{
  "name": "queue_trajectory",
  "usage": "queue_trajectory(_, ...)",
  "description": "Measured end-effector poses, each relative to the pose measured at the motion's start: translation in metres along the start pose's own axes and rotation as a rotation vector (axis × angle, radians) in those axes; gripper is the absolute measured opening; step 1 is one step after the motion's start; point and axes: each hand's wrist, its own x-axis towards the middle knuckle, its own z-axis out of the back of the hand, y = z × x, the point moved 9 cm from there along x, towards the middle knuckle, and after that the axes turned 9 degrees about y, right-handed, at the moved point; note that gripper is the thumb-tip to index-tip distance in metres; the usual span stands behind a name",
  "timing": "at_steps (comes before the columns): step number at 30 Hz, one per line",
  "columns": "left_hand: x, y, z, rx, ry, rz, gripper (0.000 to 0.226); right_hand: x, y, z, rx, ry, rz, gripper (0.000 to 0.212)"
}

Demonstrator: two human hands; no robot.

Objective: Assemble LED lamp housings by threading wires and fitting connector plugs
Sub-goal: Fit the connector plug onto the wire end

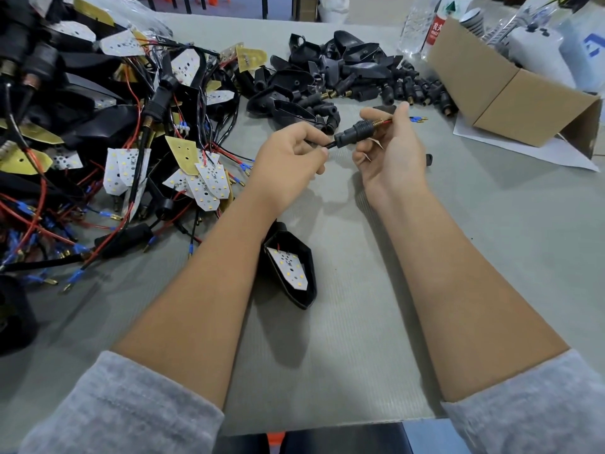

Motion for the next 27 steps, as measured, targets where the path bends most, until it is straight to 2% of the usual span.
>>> queue_trajectory(7,-0.001,0.002,0.002,-0.046,-0.034,0.017,0.014,-0.002,-0.002,-0.012,-0.205,0.078,-0.032,0.053)
queue_trajectory(11,0.001,0.006,0.006,-0.041,-0.079,0.029,0.005,-0.004,-0.005,-0.024,-0.191,0.159,-0.048,0.059)
queue_trajectory(16,0.001,0.006,0.007,-0.059,-0.082,0.022,0.006,-0.007,-0.005,-0.032,-0.169,0.208,-0.045,0.056)
queue_trajectory(19,0.001,0.006,0.007,-0.075,-0.085,0.015,0.003,-0.011,-0.004,-0.037,-0.150,0.247,-0.050,0.043)
queue_trajectory(22,0.000,0.008,0.008,-0.076,-0.092,0.025,0.003,-0.014,-0.003,-0.041,-0.126,0.278,-0.045,0.007)
queue_trajectory(27,-0.002,0.003,0.008,-0.080,-0.086,0.008,0.003,-0.012,-0.005,-0.037,-0.188,0.236,-0.051,0.009)
